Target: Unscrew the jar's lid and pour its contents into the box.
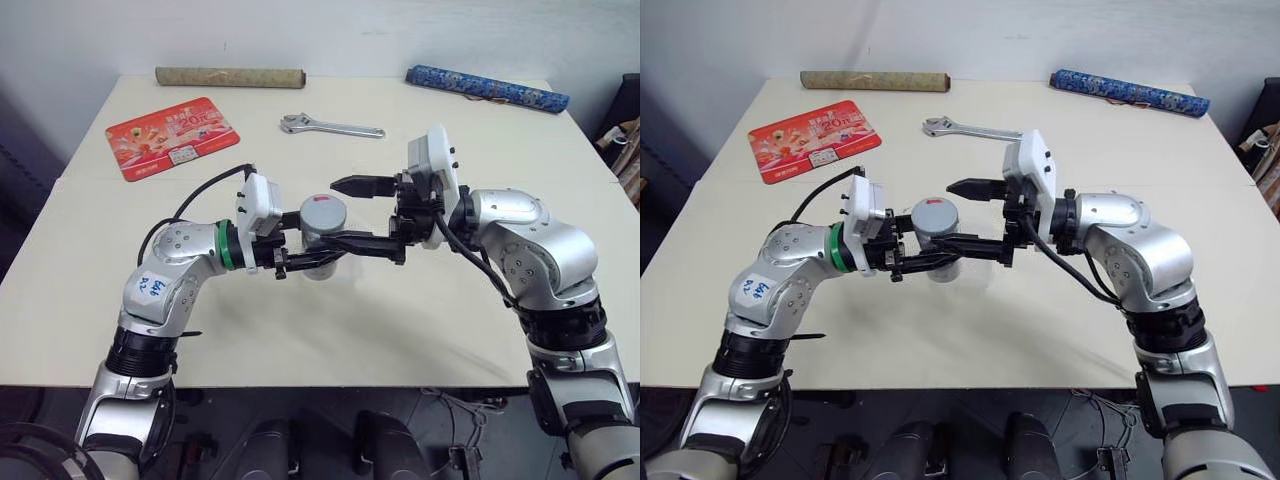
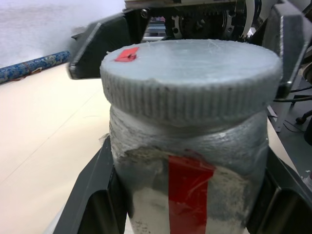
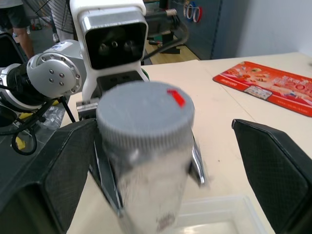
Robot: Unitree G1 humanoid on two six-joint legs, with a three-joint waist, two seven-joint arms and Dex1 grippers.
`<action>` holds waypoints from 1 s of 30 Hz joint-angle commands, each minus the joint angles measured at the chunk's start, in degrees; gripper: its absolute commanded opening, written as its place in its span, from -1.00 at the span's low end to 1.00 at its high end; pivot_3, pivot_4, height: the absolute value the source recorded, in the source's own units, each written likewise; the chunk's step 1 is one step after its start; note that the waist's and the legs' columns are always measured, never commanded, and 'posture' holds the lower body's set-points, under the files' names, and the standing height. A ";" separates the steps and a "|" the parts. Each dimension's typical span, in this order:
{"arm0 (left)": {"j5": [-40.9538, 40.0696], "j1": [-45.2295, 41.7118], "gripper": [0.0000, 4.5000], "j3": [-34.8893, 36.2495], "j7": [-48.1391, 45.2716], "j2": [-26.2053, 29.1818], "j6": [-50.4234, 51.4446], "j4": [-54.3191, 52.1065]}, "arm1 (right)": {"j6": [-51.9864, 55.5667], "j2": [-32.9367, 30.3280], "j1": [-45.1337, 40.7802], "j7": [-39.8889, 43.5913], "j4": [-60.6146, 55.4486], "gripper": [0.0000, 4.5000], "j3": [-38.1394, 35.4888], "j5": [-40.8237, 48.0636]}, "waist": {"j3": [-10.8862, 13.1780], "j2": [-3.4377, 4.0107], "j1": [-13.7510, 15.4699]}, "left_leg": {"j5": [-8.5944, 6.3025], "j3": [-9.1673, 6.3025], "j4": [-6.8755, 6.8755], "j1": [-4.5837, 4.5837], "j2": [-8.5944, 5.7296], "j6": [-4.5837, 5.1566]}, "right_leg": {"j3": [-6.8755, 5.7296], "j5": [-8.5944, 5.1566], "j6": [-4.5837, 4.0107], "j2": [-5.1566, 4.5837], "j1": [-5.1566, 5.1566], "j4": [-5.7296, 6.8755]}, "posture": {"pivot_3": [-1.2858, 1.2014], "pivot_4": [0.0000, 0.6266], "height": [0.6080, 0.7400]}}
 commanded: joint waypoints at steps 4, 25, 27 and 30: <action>-0.75 0.55 0.05 0.33 -0.97 0.42 -1.16 -3.13 | 1.08 -2.18 1.76 1.96 -2.14 0.99 -6.32 4.25 | 0.00 0.00 -0.03 | 0.00 0.00 0.00 0.00 0.01 0.00 | -0.01 0.00 0.00 0.01 0.00 -0.01 | 0.03 -0.52 1.00; -0.67 0.00 0.05 0.17 -0.53 0.30 -0.01 -3.23 | 0.78 8.90 -5.86 -7.02 -4.07 0.99 3.46 -2.21 | 0.01 0.01 -0.19 | -0.01 0.00 -0.01 0.00 0.01 -0.02 | -0.01 0.00 0.00 0.01 -0.01 0.00 | 0.03 -0.52 1.00; -0.66 -0.03 0.05 0.05 -0.51 0.13 -0.03 -3.16 | 0.38 9.19 -5.83 -6.54 -2.91 0.99 3.89 -3.17 | 0.01 0.01 -0.21 | -0.01 0.00 -0.01 0.00 0.02 -0.02 | -0.01 0.00 0.00 0.04 -0.01 0.01 | 0.03 -0.52 1.00; -0.64 0.24 0.05 -0.08 -0.37 -0.05 -0.18 -3.21 | -0.69 9.46 -6.08 -6.24 -1.08 0.99 3.32 -3.99 | 0.01 0.01 -0.20 | -0.01 0.00 -0.02 0.00 0.03 -0.02 | 0.00 0.00 0.00 0.04 -0.01 0.00 | 0.03 -0.52 1.00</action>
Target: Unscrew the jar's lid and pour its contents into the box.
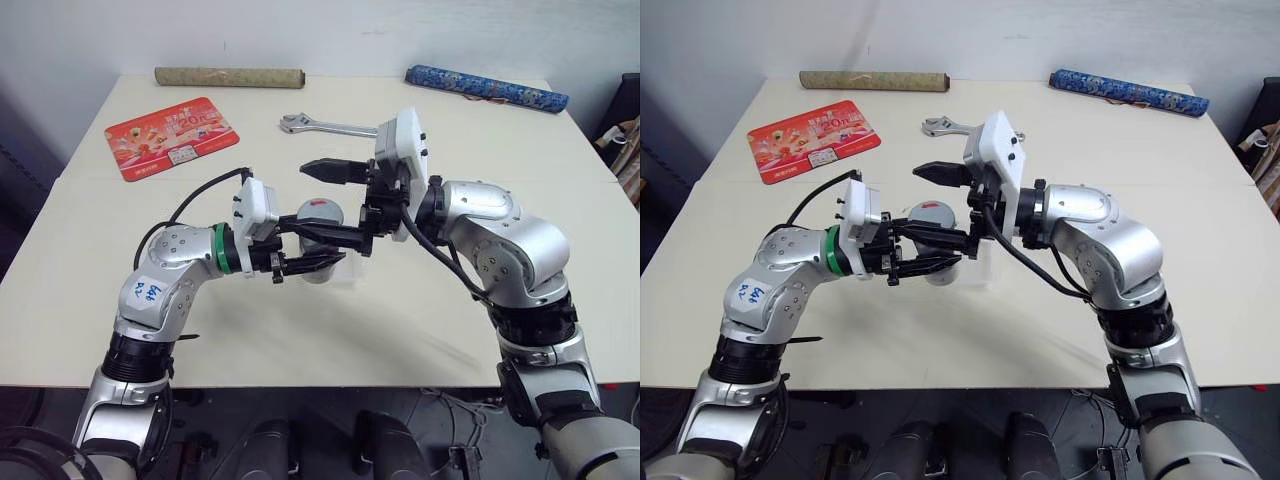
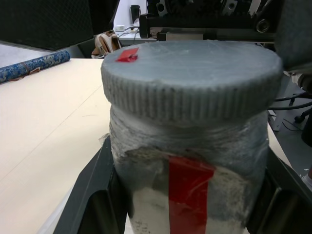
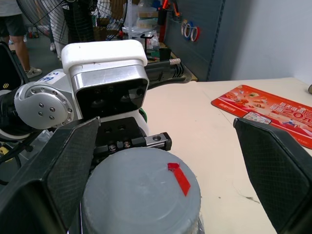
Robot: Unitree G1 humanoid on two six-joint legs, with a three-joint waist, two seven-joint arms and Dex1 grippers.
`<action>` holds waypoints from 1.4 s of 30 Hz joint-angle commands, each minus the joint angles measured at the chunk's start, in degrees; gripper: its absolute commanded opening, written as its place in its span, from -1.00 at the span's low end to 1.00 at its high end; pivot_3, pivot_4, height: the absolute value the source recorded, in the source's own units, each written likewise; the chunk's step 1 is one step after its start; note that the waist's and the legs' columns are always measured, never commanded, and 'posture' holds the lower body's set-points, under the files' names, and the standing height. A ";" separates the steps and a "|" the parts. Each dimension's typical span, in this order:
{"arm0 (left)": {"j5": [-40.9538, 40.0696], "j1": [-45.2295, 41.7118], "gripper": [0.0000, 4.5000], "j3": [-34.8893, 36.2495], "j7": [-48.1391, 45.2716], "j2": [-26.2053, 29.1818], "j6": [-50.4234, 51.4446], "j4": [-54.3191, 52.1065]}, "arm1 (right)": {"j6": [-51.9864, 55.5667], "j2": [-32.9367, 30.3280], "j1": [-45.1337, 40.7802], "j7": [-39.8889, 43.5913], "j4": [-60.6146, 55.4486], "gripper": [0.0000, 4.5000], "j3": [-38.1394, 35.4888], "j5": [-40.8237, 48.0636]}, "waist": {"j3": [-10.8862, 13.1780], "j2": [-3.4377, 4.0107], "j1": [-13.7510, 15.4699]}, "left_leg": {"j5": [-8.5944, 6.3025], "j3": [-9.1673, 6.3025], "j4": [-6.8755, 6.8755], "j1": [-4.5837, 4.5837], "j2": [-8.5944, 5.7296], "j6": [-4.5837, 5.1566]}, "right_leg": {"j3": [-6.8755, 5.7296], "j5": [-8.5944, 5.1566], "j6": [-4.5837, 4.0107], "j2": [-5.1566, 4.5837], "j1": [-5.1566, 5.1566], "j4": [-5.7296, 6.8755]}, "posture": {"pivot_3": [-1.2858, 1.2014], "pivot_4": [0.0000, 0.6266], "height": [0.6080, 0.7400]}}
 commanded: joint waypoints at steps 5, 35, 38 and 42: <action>-0.74 -0.14 0.05 0.07 0.08 -0.25 -0.39 -2.17 | -2.59 -1.99 -1.24 2.30 3.38 0.99 -1.95 -1.80 | 0.00 0.00 0.03 | 0.00 0.00 0.00 0.00 0.00 0.00 | 0.00 0.00 0.00 0.00 0.00 0.00 | 0.03 -0.52 1.00; -0.37 0.13 0.05 0.32 -0.17 -0.07 -0.14 -2.31 | -0.24 -3.11 0.52 7.48 -0.33 0.99 -1.78 3.46 | 0.00 0.00 0.01 | 0.00 -0.01 0.00 0.00 0.01 0.00 | 0.00 0.00 0.00 -0.03 0.00 -0.01 | 0.03 -0.52 1.00; -0.40 0.13 0.05 0.30 -0.25 0.00 -0.07 -2.37 | -0.01 -2.58 0.44 7.04 -0.23 0.99 -1.09 3.08 | 0.00 0.00 0.09 | 0.00 0.00 0.00 -0.01 0.00 0.00 | 0.00 0.00 0.00 -0.03 0.00 -0.02 | 0.03 -0.52 1.00; -0.33 -0.02 0.05 0.29 -0.20 -0.10 -0.14 -2.25 | 0.23 -1.97 0.76 6.87 -0.04 0.99 -0.63 2.56 | 0.00 0.00 0.06 | 0.00 -0.01 0.00 -0.01 0.00 0.00 | 0.00 0.00 0.00 -0.03 0.00 -0.02 | 0.03 -0.52 1.00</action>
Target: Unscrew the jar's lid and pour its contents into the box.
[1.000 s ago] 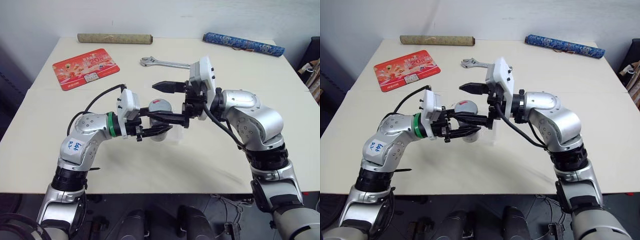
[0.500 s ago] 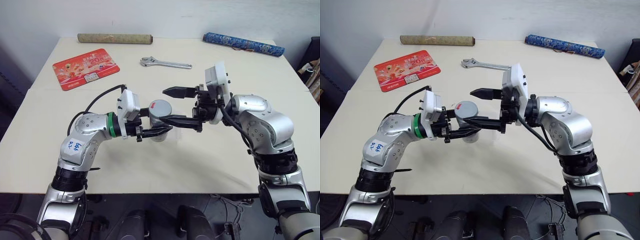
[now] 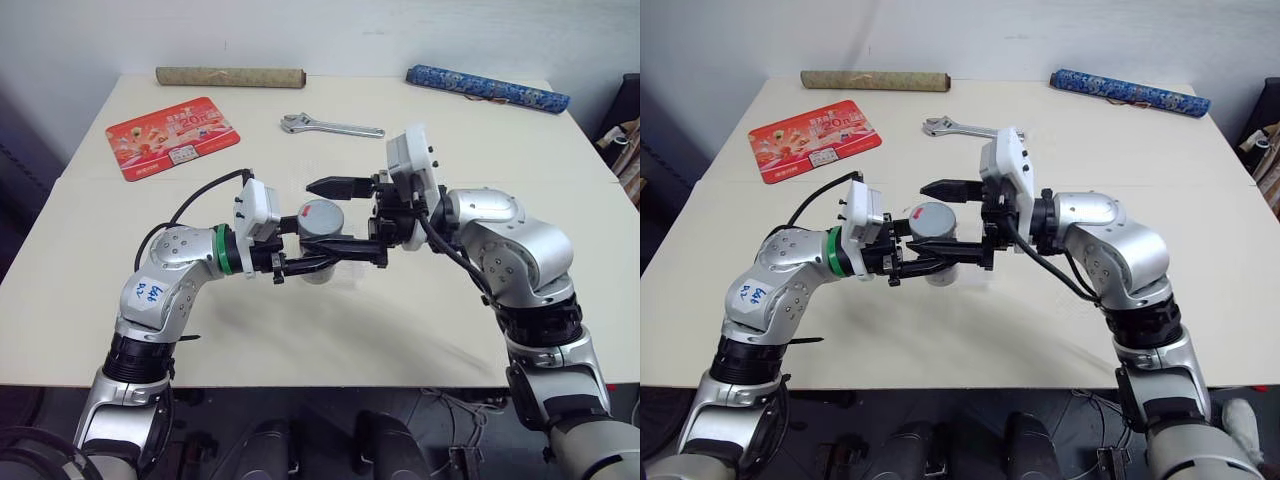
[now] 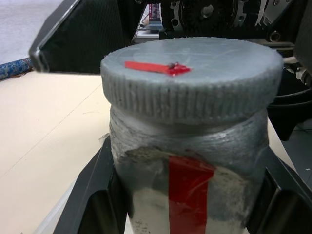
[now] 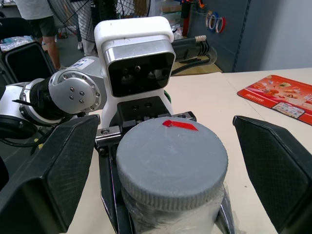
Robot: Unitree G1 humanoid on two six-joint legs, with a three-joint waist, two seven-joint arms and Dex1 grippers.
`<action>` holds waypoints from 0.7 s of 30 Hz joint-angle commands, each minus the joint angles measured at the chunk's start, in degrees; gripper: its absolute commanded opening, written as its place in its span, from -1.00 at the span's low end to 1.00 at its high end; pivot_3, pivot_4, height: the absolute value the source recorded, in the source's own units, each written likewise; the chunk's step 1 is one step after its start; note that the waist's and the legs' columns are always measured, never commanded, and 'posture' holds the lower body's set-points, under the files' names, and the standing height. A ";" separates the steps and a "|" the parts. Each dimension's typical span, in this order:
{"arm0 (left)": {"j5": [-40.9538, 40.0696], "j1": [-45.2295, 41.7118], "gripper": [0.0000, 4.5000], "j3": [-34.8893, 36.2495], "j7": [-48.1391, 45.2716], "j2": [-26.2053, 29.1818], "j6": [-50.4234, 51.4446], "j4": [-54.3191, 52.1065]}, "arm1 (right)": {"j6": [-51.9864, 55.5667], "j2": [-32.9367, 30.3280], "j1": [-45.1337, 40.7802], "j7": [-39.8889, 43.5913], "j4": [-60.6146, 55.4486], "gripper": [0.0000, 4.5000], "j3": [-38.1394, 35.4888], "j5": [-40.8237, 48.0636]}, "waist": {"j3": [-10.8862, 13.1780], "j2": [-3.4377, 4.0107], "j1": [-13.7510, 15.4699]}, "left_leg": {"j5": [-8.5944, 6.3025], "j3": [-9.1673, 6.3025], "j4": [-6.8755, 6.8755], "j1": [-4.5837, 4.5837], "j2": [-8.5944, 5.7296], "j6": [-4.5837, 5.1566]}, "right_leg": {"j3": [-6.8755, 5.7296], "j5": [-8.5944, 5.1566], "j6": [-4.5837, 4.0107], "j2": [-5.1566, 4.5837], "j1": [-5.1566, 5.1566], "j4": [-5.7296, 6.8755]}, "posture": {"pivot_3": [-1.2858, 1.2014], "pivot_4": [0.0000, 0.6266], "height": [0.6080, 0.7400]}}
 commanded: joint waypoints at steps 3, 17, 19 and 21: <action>-0.89 -0.24 0.05 0.31 -0.18 0.03 -0.52 -2.00 | -0.25 0.91 -0.66 -0.55 -1.45 0.74 -0.23 0.02 | 0.00 0.00 -0.07 | 0.00 0.00 0.00 0.00 0.00 0.00 | 0.00 0.00 0.00 0.01 0.00 0.00 | 0.03 -0.52 1.00; -1.62 1.16 0.05 1.75 -0.80 1.30 -1.47 -1.58 | 17.58 5.17 0.84 -12.45 0.02 0.13 -19.45 29.54 | 0.00 0.01 0.00 | 0.00 -0.06 -0.01 0.00 0.00 0.00 | -0.01 0.00 0.00 -0.04 0.00 0.02 | 0.03 -0.52 1.00; -1.86 1.23 0.05 2.56 -0.88 1.58 -1.99 -1.29 | 15.46 2.33 3.04 -12.03 -0.74 0.13 -20.50 26.49 | 0.01 0.01 0.09 | -0.01 -0.06 -0.01 -0.01 -0.01 0.02 | 0.01 0.00 0.00 -0.07 0.00 0.01 | 0.03 -0.52 1.00; -2.07 1.18 0.05 3.56 -1.00 1.97 -2.55 -0.98 | 8.44 -2.00 7.42 -9.00 -1.02 0.13 -19.29 17.92 | 0.00 0.01 0.14 | -0.03 -0.07 -0.02 -0.01 -0.01 0.03 | 0.03 0.00 0.00 -0.08 0.00 -0.01 | 0.03 -0.52 1.00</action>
